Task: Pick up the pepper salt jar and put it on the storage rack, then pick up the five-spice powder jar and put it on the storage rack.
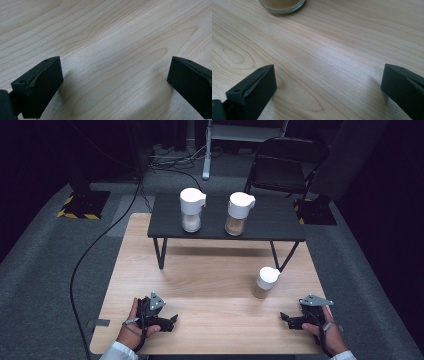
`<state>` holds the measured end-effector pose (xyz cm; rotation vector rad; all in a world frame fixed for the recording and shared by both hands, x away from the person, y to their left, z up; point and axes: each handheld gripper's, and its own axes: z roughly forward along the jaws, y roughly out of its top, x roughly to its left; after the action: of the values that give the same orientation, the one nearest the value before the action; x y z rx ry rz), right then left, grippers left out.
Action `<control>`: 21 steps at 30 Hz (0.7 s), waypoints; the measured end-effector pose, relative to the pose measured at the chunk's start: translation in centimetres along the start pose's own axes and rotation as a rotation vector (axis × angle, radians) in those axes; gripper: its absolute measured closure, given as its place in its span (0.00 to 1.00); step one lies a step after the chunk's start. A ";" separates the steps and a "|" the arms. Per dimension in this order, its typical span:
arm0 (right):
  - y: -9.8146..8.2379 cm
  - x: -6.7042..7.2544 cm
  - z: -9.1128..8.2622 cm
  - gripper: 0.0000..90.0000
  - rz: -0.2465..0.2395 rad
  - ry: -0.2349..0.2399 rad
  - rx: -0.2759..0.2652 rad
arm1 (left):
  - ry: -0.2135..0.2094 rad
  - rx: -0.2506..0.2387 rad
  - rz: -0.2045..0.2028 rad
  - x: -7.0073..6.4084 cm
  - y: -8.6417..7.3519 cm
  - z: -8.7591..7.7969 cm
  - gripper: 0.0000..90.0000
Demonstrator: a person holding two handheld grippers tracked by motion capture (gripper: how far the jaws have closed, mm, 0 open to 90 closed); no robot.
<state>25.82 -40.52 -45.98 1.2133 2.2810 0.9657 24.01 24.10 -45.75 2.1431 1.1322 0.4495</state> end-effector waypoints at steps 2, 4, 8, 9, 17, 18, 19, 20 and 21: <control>0.0 0.1 0.0 0.00 0.002 -0.002 0.000 | 0.000 0.000 0.000 0.0 0.0 0.0 0.00; 0.0 0.1 0.0 0.00 0.003 -0.002 0.000 | 0.000 0.000 0.001 0.0 0.0 0.0 0.00; 0.0 0.1 0.0 0.00 0.004 -0.003 0.000 | -0.002 0.001 0.002 0.1 0.1 0.1 0.00; 0.0 0.1 0.0 0.00 0.005 -0.004 0.000 | -0.003 0.001 0.004 0.1 0.1 0.1 0.00; 0.0 0.2 0.0 0.00 0.006 -0.006 0.000 | -0.003 0.001 0.003 0.1 0.1 0.1 0.00; 0.0 0.2 0.0 0.00 0.006 -0.006 0.000 | -0.003 0.001 0.004 0.1 0.1 0.1 0.00; 0.0 0.2 0.0 0.00 0.006 -0.006 0.000 | -0.003 0.001 0.004 0.1 0.1 0.1 0.00; 0.0 0.2 0.0 0.00 0.006 -0.006 0.000 | -0.003 0.001 0.003 0.1 0.1 0.1 0.00; 0.0 0.2 0.0 0.00 0.006 -0.006 0.000 | -0.004 0.002 0.004 0.1 0.1 0.1 0.00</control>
<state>25.74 -40.38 -45.97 1.2224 2.2740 0.9626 24.19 24.12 -45.72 2.1471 1.1269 0.4464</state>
